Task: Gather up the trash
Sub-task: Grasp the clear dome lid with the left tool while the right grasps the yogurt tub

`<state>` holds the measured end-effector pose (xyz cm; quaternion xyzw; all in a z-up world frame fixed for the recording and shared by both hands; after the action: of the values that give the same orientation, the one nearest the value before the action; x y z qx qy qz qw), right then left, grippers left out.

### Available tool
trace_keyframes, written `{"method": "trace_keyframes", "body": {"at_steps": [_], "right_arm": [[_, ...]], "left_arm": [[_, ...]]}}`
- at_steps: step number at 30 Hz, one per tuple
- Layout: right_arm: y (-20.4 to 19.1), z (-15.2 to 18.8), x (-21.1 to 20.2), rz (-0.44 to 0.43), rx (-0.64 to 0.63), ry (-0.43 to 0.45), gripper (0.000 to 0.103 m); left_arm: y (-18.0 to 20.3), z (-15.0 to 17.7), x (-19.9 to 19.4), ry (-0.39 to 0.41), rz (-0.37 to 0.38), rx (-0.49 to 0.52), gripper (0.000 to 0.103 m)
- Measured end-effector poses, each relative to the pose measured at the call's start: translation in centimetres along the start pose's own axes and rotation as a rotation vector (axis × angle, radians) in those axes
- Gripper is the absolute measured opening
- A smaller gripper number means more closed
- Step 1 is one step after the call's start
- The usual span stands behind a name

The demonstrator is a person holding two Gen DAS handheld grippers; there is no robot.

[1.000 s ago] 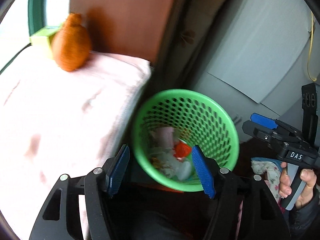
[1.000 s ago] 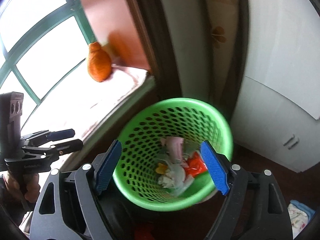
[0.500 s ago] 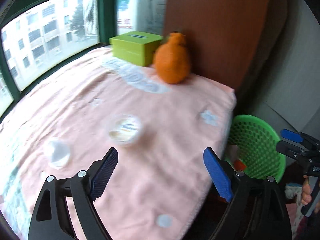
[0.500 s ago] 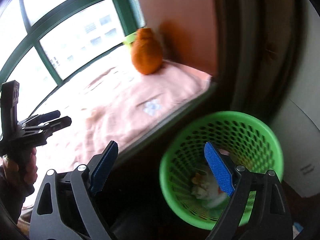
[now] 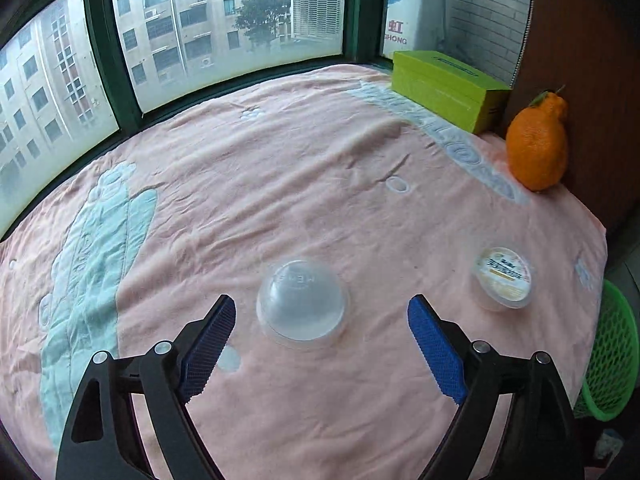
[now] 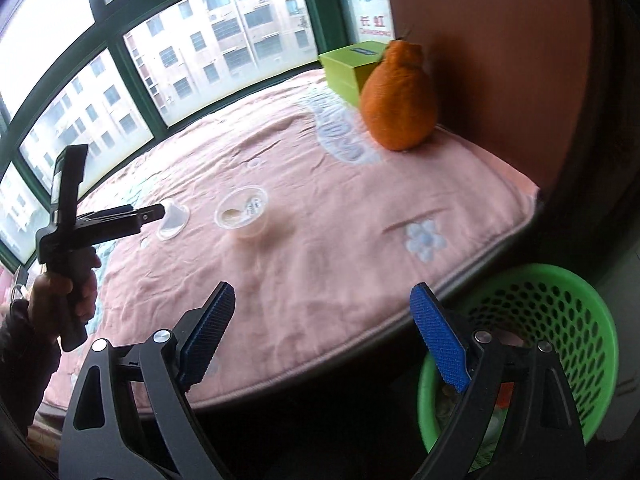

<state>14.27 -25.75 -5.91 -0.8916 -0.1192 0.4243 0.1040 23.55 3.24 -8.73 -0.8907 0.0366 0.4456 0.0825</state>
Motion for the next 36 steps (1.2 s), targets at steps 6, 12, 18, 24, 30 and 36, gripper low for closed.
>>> {"method": "trace_keyframes", "body": {"at_steps": [6,12,18,24,30,36], "right_arm": [[-2.4,-0.8,2.7,-0.014,-0.042,-0.031,0.089],[-4.7,-1.5,5.6,-0.034,-0.076,-0.061,0.089],[-6.5,-2.2,8.0,-0.037,-0.105,-0.078,0.088],[-7.9,-3.2,10.9,-0.035,-0.127,-0.095,0.088],[-8.9,-3.7,13.8,-0.013,-0.149,-0.121,0.088],[-9.2,-4.2,15.6,0.013,-0.144,-0.142,0.076]], "left_arm": [[-1.4,0.2,2.9,-0.046,0.021,-0.022,0.077],[-1.6,0.4,4.3,-0.062,0.06,-0.037,0.067],[-2.0,0.4,4.8,-0.058,0.083,-0.047,0.057],[-2.6,0.4,3.5,-0.032,0.086,-0.055,0.057],[-3.4,0.3,1.5,0.005,0.09,-0.058,0.057],[-3.7,0.4,0.1,0.03,0.092,-0.061,0.057]]}}
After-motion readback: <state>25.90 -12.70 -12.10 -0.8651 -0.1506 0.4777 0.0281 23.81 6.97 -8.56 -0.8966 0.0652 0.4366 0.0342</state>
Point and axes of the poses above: each gripper's, at about its wrist camera, not at the fingertips, and x roughly the way its jaws point, y to its right, z to its underside, the point moved 4 cm from there along x, roughly the way its jaws point, and after that the axes turned 9 degrees about x, right-handed, at the moved point
